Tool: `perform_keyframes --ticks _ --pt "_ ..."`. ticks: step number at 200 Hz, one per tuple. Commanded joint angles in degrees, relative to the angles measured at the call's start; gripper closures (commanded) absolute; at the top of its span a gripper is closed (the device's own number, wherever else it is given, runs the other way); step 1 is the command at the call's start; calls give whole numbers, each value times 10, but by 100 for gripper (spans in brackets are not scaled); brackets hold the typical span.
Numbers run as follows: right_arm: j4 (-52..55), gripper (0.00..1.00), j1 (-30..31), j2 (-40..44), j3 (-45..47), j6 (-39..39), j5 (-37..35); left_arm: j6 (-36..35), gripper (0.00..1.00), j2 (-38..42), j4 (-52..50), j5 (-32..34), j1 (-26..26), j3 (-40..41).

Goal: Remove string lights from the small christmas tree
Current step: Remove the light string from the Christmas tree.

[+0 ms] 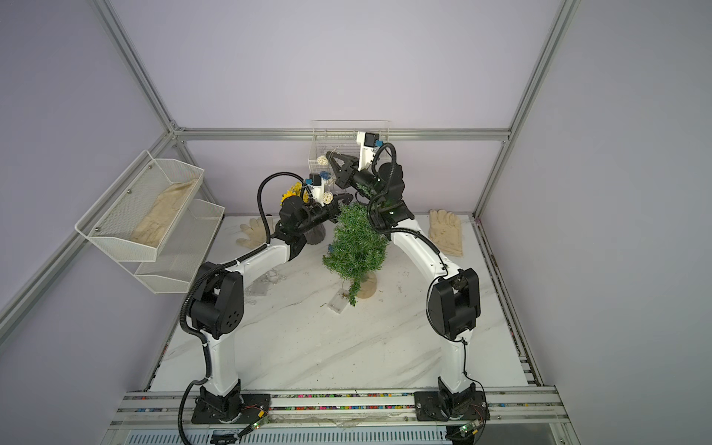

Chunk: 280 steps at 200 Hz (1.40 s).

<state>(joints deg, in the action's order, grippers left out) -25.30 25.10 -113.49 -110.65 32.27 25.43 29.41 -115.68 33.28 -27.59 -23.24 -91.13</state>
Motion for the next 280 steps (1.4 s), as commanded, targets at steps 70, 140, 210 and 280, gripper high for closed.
perform_keyframes --ticks 70,140,210,280 --pt "-19 100 -33 82 120 -23 -42 -116 100 101 -81 152 -16 -22" --pt "-20 100 -47 115 172 -23 -60 -217 100 150 -185 203 -15 -33" --pt "-17 100 -47 114 180 -17 -47 -235 100 247 -211 228 25 48" --pt "-1 100 -47 114 168 -23 -49 -284 100 327 -305 241 45 66"
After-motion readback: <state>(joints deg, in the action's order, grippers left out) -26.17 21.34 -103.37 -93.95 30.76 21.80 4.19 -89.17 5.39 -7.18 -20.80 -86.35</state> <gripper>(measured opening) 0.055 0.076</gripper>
